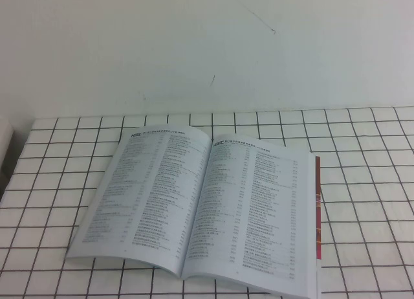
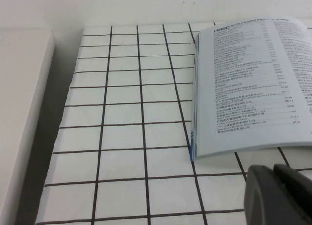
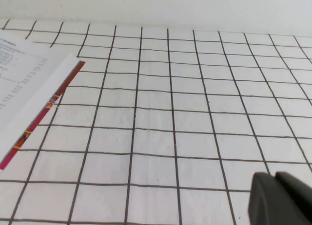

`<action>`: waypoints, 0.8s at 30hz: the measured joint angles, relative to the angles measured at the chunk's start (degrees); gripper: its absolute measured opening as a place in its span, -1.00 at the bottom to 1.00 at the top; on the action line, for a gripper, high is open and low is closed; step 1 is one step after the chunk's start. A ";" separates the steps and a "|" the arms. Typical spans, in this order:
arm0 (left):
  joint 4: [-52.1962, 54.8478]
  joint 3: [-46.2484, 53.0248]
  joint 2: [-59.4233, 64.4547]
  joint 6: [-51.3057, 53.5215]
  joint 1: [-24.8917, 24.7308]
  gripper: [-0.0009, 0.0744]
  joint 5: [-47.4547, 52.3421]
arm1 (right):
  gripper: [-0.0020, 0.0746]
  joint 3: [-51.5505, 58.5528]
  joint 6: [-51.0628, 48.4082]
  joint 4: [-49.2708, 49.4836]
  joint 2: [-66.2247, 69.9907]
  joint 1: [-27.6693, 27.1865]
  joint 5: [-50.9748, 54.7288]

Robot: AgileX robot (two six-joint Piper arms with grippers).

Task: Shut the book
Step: 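Close the open booklet and leave it lying on the table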

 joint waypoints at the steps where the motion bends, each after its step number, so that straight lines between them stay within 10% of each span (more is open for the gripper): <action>1: 0.00 0.00 0.00 0.00 0.00 -0.99 0.00 | -0.95 0.00 0.00 0.00 0.00 0.00 0.00; 24: 0.14 0.56 0.00 0.00 0.00 -0.99 -11.07 | -0.95 0.44 0.00 -1.04 0.00 0.00 -12.41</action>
